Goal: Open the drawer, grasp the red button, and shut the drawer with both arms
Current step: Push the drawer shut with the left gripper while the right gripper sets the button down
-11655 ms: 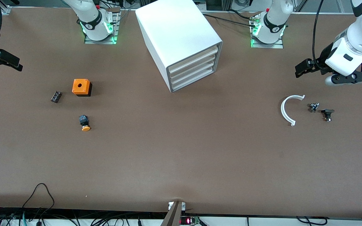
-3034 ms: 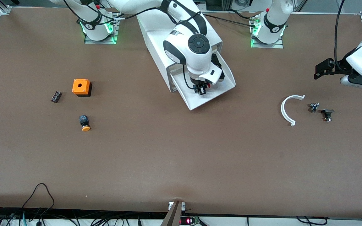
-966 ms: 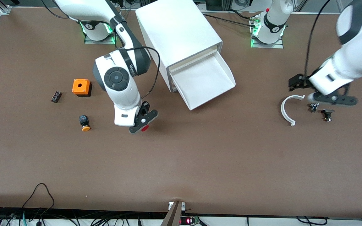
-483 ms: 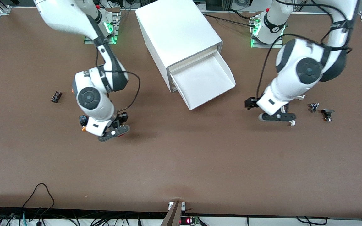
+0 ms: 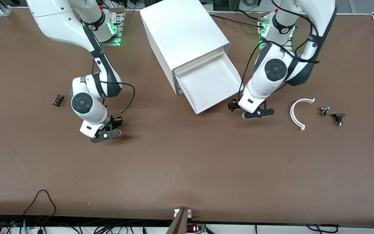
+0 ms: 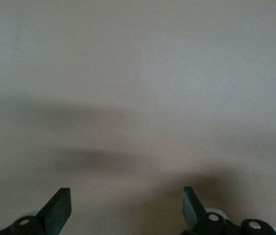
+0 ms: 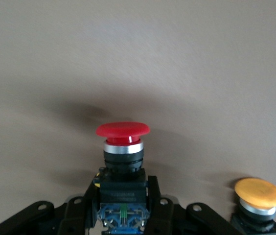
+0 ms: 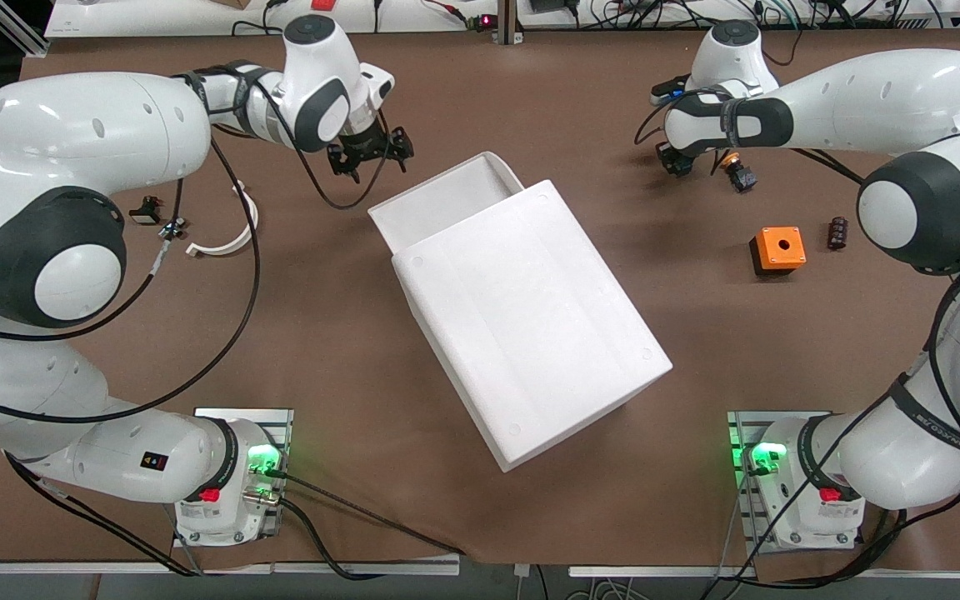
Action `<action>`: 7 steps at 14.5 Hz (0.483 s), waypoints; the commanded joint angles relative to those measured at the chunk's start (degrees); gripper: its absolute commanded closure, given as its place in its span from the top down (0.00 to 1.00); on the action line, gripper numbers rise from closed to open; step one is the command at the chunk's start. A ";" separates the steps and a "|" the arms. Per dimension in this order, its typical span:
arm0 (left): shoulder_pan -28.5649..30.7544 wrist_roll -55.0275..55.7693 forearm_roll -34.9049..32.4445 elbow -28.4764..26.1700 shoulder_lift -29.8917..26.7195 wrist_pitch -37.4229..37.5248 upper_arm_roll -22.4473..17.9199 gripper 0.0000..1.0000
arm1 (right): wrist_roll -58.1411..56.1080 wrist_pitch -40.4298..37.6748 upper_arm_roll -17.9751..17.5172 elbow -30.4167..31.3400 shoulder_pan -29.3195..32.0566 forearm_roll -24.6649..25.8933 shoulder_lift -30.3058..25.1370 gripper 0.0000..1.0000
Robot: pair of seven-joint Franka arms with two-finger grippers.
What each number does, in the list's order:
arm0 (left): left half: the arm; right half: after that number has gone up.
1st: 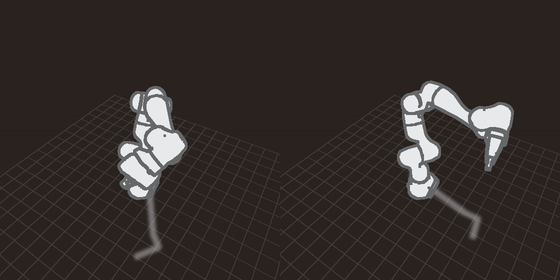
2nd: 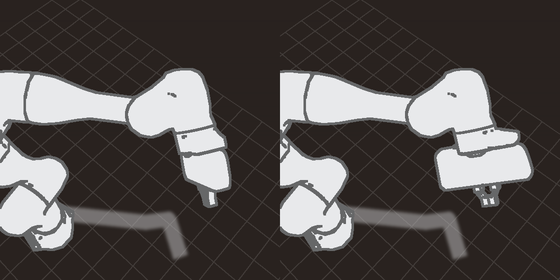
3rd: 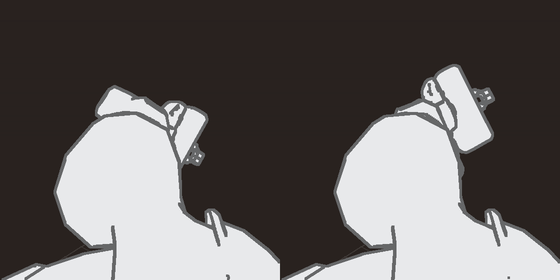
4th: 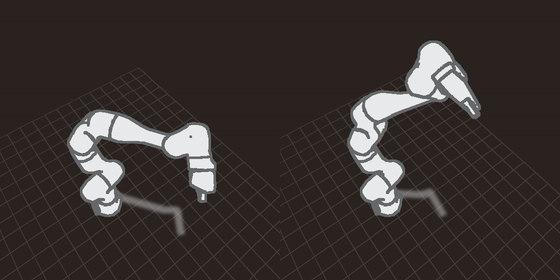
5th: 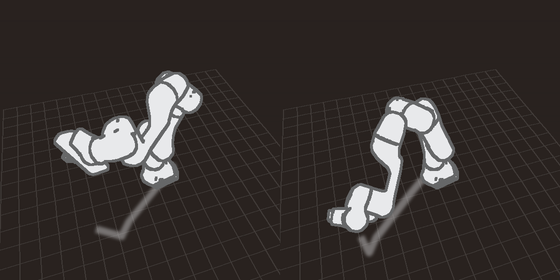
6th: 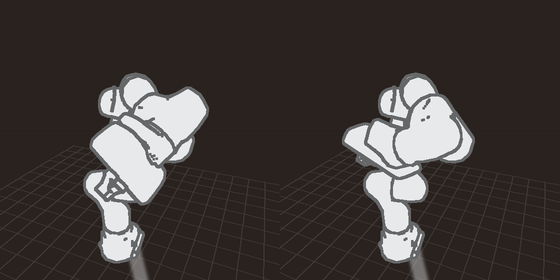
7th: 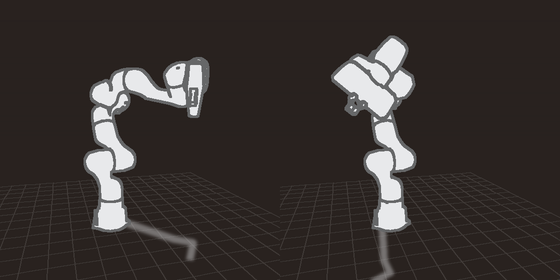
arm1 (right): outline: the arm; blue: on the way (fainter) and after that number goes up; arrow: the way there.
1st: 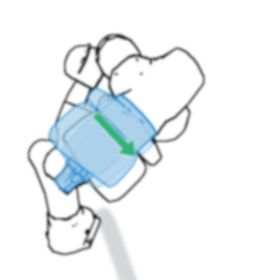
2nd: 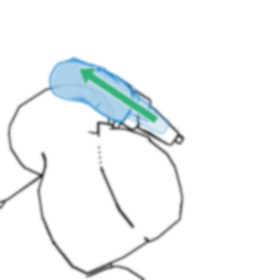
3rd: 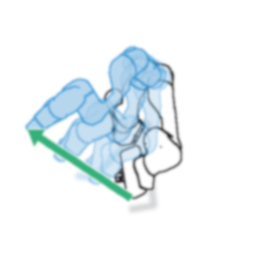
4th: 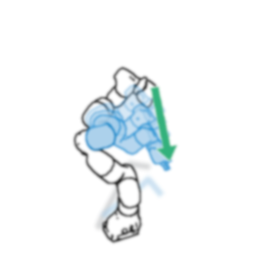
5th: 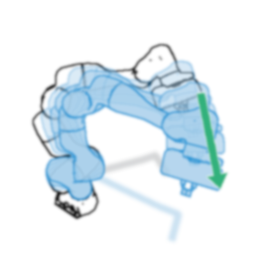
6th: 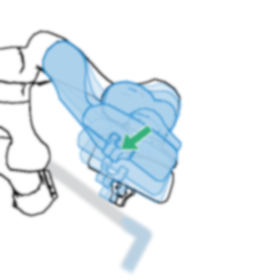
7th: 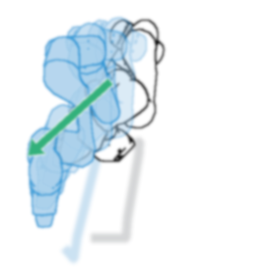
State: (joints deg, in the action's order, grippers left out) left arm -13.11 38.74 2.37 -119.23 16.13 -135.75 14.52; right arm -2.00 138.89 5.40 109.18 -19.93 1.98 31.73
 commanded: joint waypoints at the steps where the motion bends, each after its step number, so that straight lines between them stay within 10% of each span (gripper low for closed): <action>1: 0.19 5.81 0.88 -3.10 -1.19 -2.58 4.62 1.00 | 0.33 0.85 -0.83 3.75 2.00 -0.93 -2.81 0.31; 4: 0.19 10.48 0.88 -4.95 -1.54 -3.12 7.26 1.00 | 0.33 0.94 -0.83 4.02 2.70 -0.84 -2.82 0.41; 5: 0.19 10.48 0.97 -6.18 -2.07 -2.95 8.23 1.00 | 0.24 0.85 -0.92 4.02 2.70 -0.84 -2.82 0.58; 6: 0.19 10.48 0.97 -7.32 -2.51 -2.51 9.46 1.00 | -0.10 0.50 -0.92 3.76 2.70 -0.84 -3.25 1.00; 7: 0.28 10.48 0.97 -7.94 -2.86 -1.55 11.99 1.00 | -0.19 -0.81 -1.10 3.32 2.70 -0.84 -4.13 1.00</action>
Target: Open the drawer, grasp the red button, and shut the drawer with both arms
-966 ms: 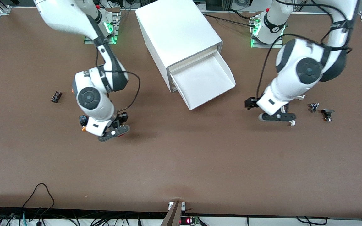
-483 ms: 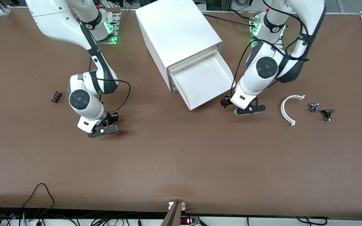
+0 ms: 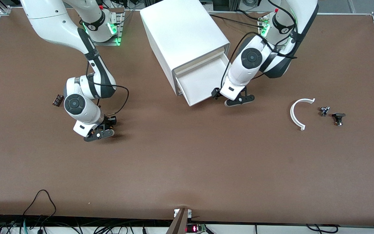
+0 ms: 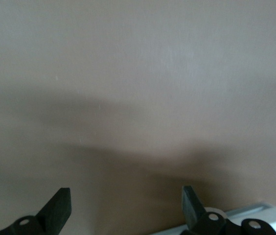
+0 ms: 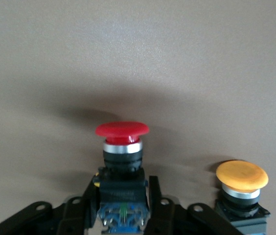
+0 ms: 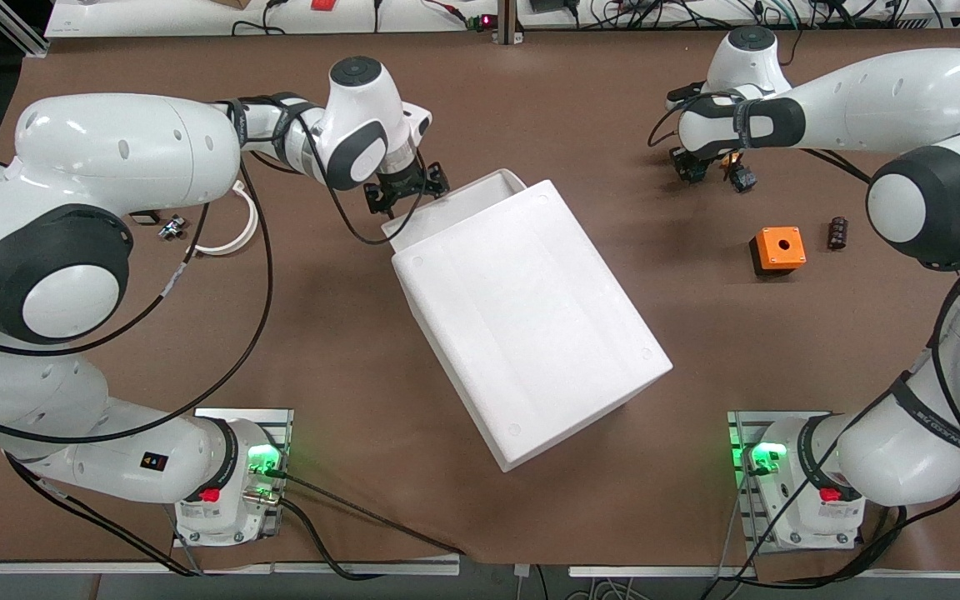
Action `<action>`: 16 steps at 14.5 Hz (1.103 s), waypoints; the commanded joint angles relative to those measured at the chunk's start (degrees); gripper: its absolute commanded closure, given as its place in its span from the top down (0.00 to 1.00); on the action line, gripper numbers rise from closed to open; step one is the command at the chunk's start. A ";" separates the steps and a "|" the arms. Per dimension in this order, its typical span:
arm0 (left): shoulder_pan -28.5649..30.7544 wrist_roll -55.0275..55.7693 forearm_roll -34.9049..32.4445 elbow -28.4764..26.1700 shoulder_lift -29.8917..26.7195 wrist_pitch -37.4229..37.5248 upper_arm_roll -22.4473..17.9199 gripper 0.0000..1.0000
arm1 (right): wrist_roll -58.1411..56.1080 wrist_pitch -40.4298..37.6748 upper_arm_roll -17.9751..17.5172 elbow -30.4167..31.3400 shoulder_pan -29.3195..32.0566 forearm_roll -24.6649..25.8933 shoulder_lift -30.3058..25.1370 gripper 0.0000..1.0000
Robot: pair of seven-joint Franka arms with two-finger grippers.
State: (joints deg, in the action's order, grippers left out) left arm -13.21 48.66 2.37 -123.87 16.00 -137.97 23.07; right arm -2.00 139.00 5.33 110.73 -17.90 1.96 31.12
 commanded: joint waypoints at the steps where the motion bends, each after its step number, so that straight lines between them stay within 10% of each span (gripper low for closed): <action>1: 0.47 0.55 0.97 -3.39 -2.73 1.90 5.74 1.00 | 0.67 -3.79 -1.11 0.46 0.68 -0.99 -4.48 1.00; 11: 0.65 0.91 0.97 -5.94 -2.29 2.09 10.86 1.00 | 8.67 -38.86 -1.29 -25.10 0.15 -4.15 -7.30 1.00; 16: 4.33 -0.50 0.45 -4.45 -2.81 -0.01 9.98 1.00 | 8.07 -41.27 -1.99 -29.87 1.02 -2.49 -11.42 1.00</action>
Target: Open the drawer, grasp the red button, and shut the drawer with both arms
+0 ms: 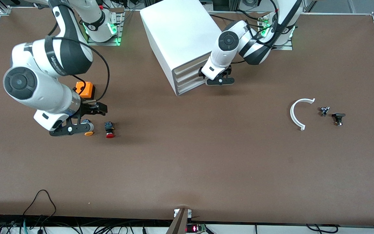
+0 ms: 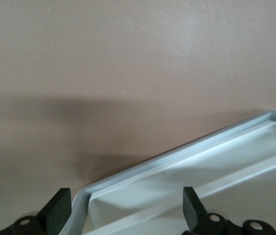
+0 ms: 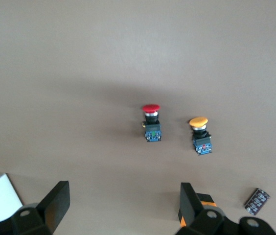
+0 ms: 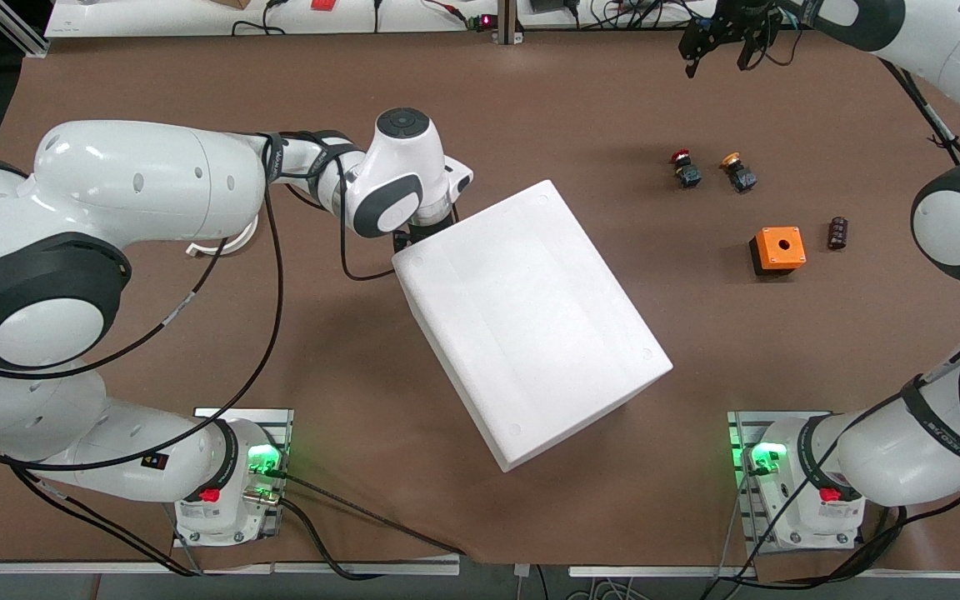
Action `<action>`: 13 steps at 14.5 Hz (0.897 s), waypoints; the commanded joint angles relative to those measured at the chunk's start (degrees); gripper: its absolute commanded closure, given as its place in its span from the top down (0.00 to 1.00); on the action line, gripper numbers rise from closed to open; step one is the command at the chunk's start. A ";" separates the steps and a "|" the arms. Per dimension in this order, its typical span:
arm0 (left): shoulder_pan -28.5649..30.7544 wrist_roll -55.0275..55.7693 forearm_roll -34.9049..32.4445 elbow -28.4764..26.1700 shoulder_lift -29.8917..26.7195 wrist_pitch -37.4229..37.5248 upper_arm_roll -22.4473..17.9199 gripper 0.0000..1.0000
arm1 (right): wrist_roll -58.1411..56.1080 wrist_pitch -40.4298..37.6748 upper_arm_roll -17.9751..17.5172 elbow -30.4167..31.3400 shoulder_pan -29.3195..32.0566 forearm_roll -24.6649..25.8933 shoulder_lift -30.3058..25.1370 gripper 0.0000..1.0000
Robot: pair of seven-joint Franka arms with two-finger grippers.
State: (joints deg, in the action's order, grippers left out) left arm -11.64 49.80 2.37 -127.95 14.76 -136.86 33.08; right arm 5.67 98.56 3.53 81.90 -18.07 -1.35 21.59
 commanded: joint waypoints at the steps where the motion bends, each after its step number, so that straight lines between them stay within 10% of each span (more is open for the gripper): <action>1: 4.24 -3.47 0.27 0.42 -2.54 -1.21 -1.60 1.00 | 0.39 -0.56 -0.28 -1.04 3.28 1.95 -2.86 1.00; 7: 5.75 -27.21 0.36 4.64 -9.21 1.07 -19.87 1.00 | 0.74 -0.47 -1.07 4.47 12.17 5.74 -11.38 1.00; 13: 6.01 -27.57 0.53 14.03 -15.54 21.08 -32.45 1.00 | -0.56 -4.95 0.33 6.87 15.08 6.27 -15.26 1.00</action>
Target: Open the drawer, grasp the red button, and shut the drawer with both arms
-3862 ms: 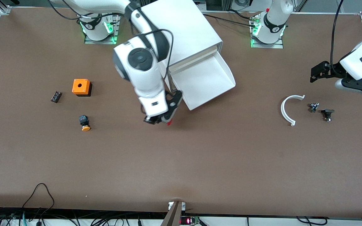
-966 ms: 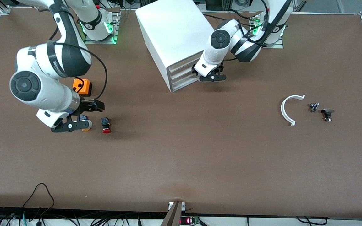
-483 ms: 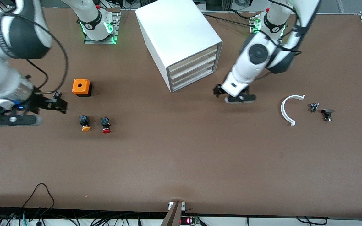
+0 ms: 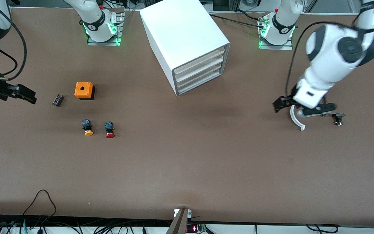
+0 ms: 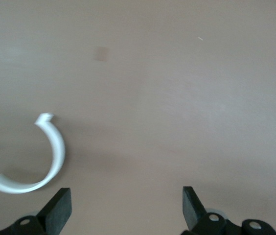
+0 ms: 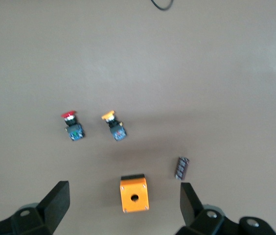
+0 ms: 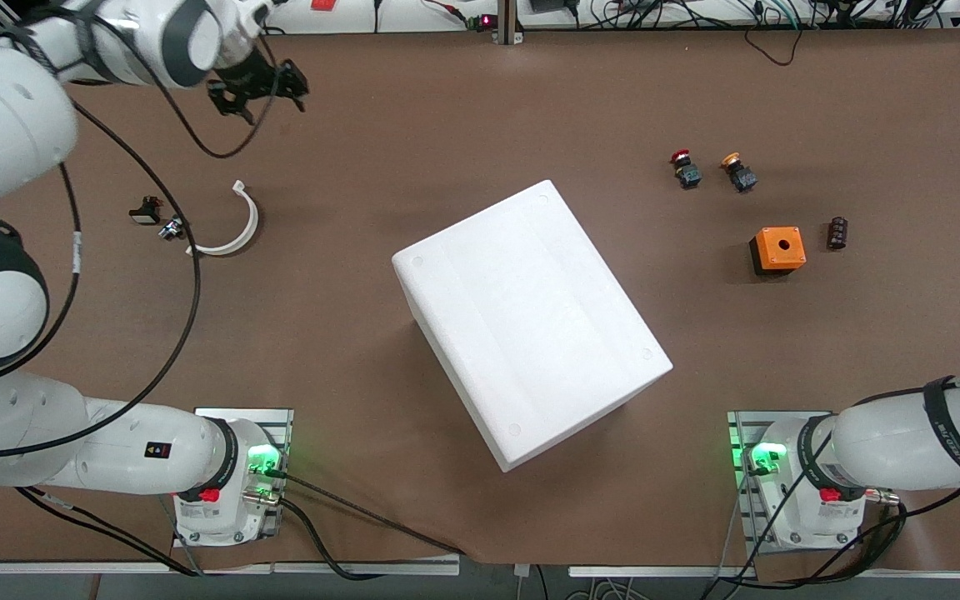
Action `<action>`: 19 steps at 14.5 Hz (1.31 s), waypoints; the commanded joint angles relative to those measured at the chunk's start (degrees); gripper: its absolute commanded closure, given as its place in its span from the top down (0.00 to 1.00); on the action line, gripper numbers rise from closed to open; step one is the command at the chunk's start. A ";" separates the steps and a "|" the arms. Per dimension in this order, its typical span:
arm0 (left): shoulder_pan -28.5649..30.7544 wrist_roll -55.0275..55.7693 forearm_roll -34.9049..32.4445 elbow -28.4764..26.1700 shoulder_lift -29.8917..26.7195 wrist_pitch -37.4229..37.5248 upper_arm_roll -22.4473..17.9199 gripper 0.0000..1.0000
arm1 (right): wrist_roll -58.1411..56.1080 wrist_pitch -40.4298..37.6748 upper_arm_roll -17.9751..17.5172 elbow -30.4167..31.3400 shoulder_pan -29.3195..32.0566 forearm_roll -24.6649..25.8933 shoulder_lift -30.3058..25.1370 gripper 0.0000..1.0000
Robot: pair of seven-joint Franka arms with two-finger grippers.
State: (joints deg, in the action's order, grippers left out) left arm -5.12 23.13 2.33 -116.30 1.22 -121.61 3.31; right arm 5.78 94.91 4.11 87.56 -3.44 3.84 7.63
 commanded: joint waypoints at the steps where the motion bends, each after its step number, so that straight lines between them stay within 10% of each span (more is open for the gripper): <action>1: -0.51 -0.89 0.14 3.87 -3.49 9.69 -3.91 1.00 | -3.03 -2.61 -0.15 1.21 0.54 0.73 -1.38 1.00; 5: 1.34 -0.89 -1.53 14.24 -3.86 24.21 -4.10 1.00 | -3.76 -4.99 -0.06 3.05 0.45 -1.02 -5.50 1.00; 19: 2.21 -8.35 -5.76 28.32 6.78 30.56 -3.31 1.00 | -5.25 -1.48 0.11 4.82 -0.08 -0.94 -5.52 1.00</action>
State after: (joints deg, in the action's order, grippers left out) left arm -3.24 18.63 -1.95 -92.43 5.44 -93.82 -0.29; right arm 1.61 93.02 4.36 93.25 -3.44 3.53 1.18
